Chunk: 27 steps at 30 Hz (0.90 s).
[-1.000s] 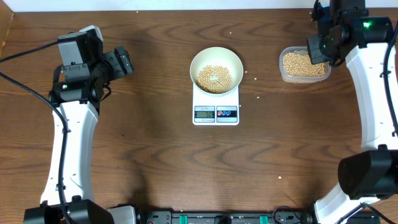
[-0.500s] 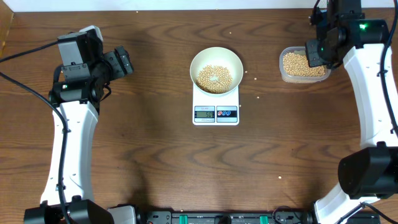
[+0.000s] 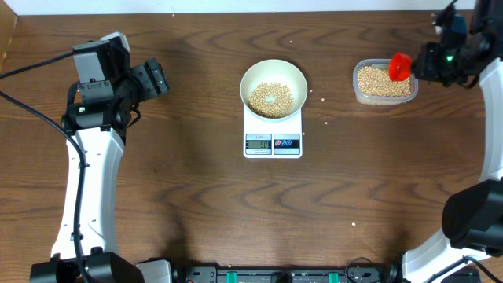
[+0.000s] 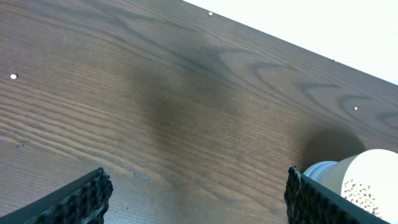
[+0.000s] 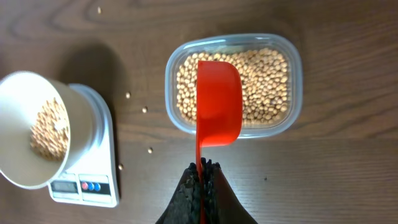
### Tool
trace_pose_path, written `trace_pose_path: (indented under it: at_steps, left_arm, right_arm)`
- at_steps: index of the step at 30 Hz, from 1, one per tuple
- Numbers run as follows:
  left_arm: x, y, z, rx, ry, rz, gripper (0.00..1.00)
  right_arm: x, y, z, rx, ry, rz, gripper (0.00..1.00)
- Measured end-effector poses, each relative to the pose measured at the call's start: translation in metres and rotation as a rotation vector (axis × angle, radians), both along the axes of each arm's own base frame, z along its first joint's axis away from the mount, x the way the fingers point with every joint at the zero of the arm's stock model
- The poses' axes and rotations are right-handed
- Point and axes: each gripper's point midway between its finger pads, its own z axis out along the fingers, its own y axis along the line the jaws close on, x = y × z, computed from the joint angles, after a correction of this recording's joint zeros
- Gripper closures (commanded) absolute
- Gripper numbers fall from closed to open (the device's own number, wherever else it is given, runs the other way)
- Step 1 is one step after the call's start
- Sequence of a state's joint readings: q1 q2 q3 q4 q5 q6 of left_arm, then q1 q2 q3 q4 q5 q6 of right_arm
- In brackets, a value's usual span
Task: Scoop item into bowl and weigh 50g on scale
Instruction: 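Lower the red scoop into the bead tub with the right gripper, then open the right gripper and release the scoop in the tub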
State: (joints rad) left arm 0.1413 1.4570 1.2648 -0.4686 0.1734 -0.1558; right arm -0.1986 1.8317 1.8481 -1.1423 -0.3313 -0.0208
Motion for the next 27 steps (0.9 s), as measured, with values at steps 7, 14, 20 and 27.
trace_pose_path:
  at_steps: [7,14,20,27]
  left_arm:
    - [0.000,0.000,0.000,0.000,0.000,0.000,0.09]
    - [0.000,0.000,0.000,0.000,0.000,0.000,0.09]
    - [0.000,0.000,0.000,0.000,0.000,0.000,0.09]
    - [0.000,0.000,0.000,0.000,0.000,0.000,0.09]
  right_arm:
    - [0.008,-0.019,0.000,0.095,0.012,-0.187,0.99]
    - [0.016,-0.024,-0.032,0.199,0.121,-0.374,0.99]
    - [0.012,-0.030,-0.044,0.239,0.178,-0.473,0.99]
    - [0.008,-0.030,-0.049,0.253,0.203,-0.502,0.86]
